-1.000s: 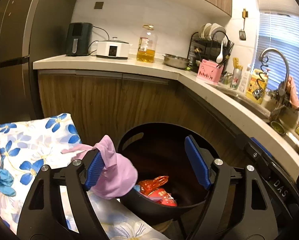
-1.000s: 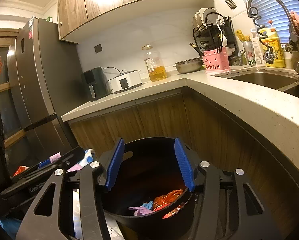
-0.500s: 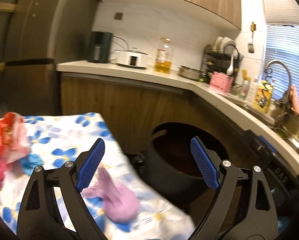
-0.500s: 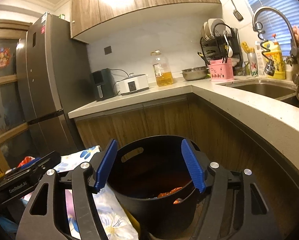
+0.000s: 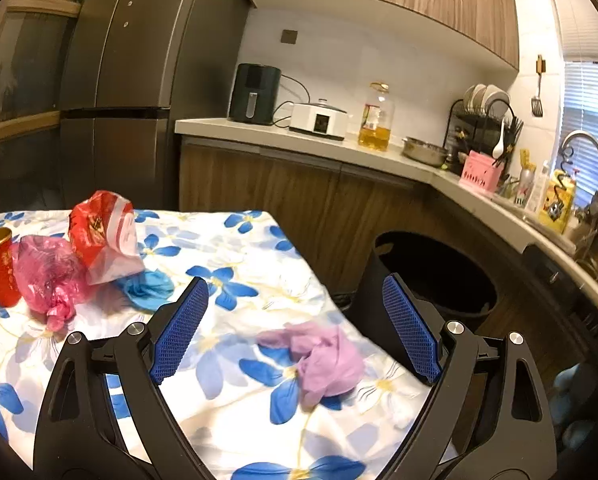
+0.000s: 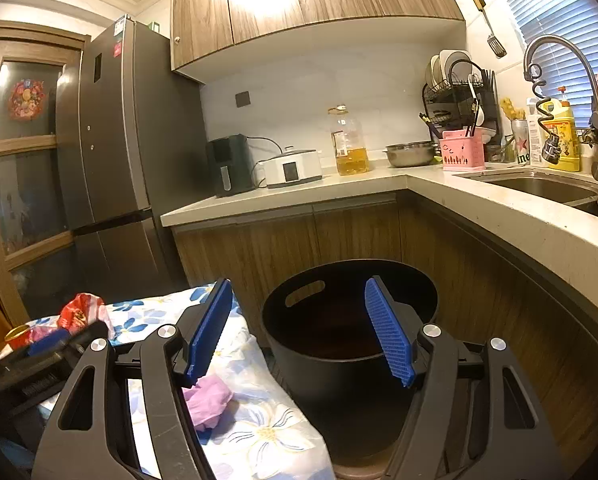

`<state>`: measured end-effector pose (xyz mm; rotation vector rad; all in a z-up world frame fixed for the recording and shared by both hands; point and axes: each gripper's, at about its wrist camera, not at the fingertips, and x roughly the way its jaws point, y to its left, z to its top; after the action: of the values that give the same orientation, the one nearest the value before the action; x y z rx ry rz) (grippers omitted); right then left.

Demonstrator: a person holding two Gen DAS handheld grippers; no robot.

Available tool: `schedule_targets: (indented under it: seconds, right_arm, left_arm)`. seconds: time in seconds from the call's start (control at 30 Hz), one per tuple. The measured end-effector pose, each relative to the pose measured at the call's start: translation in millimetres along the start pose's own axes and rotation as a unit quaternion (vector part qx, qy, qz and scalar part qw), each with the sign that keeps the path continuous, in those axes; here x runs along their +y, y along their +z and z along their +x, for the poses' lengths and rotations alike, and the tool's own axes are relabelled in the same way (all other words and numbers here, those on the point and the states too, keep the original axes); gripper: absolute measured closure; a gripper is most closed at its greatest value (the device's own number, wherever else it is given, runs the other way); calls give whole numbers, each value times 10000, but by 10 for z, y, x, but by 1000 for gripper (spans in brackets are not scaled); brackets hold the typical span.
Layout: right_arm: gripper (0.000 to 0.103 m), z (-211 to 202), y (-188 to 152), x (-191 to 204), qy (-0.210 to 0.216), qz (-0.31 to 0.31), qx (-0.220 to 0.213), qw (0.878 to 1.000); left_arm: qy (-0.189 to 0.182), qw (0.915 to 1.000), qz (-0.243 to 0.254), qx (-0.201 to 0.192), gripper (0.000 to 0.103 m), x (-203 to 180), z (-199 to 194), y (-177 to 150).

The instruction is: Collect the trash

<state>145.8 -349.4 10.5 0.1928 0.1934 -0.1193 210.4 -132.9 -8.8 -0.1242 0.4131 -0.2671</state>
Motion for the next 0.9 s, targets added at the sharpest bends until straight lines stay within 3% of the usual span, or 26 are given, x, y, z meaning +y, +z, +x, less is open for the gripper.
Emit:
schedule_targets:
  seconds: [0.23,0.43,0.5,0.57,0.6,0.77,0.9]
  right_arm:
    - [35,-119,-81,-10,-76,78,-85,9999]
    - [35,-77,-136,-153,-180,115,29,9998]
    - [35,-66,-137,-171,-188,143,42,9997]
    - [35,-52,-150,-197,-212,159,49,9996]
    - [35,-46,-154,-208,-227,153,47,9996]
    - [35,-5,-177,-324,-387,232,52,9990]
    - [35,-3,-164,-398,-468,306,18,9984]
  left_arm:
    - [-143,9980,304,535,21,-88,476,-383]
    - [-94,9910,443,1259,60,-124,892,-565]
    - [-96,9890,482,1396,81,-141,950,-610]
    - [-154,9877,477,1482,92,-137,977,-619]
    - [-193,9878,469,1475,98,-135,973,-615]
    - [-341,9916,550,1121,102,-273,820,-416]
    - [-756,9935,702,478,102,-562,568,-7]
